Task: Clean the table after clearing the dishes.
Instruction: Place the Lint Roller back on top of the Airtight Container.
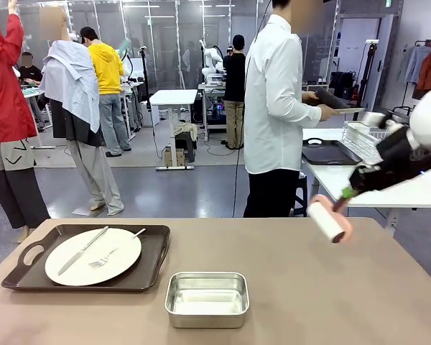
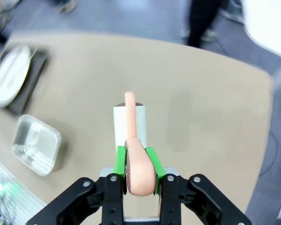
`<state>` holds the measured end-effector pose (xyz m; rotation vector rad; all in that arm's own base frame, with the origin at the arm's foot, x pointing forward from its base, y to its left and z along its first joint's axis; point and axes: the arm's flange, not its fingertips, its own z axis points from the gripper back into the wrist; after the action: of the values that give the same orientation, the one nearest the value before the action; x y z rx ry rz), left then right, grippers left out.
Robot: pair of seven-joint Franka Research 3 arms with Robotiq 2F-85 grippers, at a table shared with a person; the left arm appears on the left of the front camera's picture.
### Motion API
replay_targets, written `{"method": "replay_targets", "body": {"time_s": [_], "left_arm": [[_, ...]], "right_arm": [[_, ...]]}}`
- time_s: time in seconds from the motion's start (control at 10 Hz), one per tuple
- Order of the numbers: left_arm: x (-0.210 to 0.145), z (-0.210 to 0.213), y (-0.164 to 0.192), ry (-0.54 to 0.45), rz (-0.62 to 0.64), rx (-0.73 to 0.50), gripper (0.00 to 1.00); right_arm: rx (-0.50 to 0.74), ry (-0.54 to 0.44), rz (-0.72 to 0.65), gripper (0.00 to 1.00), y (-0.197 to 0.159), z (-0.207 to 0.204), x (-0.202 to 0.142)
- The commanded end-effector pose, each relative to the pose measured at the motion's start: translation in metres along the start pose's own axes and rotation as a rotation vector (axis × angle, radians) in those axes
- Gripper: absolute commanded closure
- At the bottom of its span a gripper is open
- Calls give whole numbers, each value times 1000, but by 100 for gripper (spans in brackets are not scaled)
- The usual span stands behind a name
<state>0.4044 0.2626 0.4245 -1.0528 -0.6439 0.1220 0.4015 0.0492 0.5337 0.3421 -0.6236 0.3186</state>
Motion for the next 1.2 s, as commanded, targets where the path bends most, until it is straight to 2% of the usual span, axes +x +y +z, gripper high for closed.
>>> {"method": "replay_targets", "body": {"time_s": [0.0, 0.2, 0.3, 0.5, 0.8, 0.9, 1.0, 1.1], "left_arm": [[0, 3, -1, 0, -10, -13, 0], [0, 3, -1, 0, -10, -13, 0], [0, 3, -1, 0, -10, -13, 0], [0, 3, -1, 0, -10, -13, 0], [0, 3, -1, 0, -10, -13, 0], [0, 3, -1, 0, -10, -13, 0], [0, 3, -1, 0, -10, -13, 0], [0, 3, -1, 0, -10, -13, 0]], "right_arm": [[112, 33, 238, 78, 44, 0, 6], [159, 108, 486, 78, 123, -16, 11], [141, 140, 608, 78, 163, -26, 13], [126, 144, 779, 78, 224, -39, 24], [109, 193, 899, 78, 266, -71, 27], [79, 172, 870, 78, 262, -66, 32], [133, 200, 867, 78, 270, -64, 21], [133, 200, 867, 78, 270, -64, 21]]}}
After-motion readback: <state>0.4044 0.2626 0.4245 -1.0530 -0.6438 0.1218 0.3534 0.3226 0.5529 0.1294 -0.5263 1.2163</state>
